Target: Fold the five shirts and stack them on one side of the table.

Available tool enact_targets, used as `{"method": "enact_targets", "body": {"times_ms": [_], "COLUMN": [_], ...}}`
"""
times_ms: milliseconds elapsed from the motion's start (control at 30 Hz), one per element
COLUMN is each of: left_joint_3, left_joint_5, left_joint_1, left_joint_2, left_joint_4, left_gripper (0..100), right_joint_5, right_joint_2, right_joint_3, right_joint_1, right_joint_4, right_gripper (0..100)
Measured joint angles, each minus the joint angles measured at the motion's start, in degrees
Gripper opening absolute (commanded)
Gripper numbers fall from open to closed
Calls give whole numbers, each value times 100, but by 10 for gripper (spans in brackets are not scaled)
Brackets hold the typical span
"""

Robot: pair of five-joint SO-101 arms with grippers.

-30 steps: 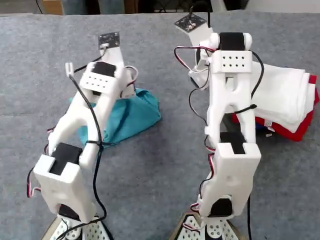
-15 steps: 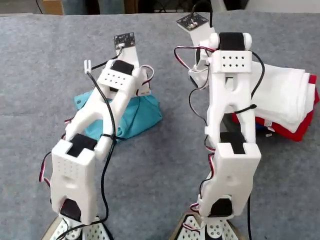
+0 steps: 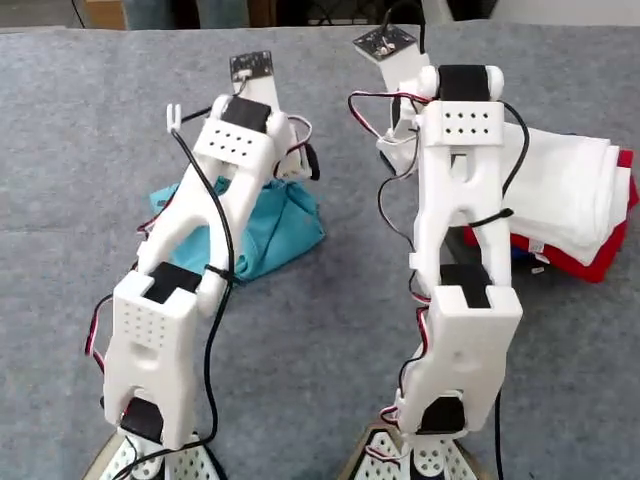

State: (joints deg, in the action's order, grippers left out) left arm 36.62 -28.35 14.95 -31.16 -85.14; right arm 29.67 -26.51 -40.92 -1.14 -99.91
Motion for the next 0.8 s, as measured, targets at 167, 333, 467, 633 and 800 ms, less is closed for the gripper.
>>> {"method": "enact_targets", "body": {"times_ms": [167, 333, 467, 633, 800], "left_joint_3": [1547, 2198, 1538, -220, -2268], "left_joint_5": [167, 1626, 2497, 3314, 3895], "left_joint_1": [-668, -1996, -3332, -4791, -5705], "left_joint_2": [0, 70, 413, 897, 2092], "left_joint_4": [-1187, -1521, -1530, -1530, -923], "left_gripper": [159, 41, 30, 30, 30], "right_joint_5": [0, 0, 0, 0, -9], "right_joint_2": [0, 0, -62, -589, -1152], "right_joint_3": [0, 9, 9, 9, 9], "right_joint_1": [-35, -756, -1697, -2725, -3569], "right_joint_4": [185, 343, 818, 1697, 2180], "right_gripper": [15, 15, 15, 15, 15]}}
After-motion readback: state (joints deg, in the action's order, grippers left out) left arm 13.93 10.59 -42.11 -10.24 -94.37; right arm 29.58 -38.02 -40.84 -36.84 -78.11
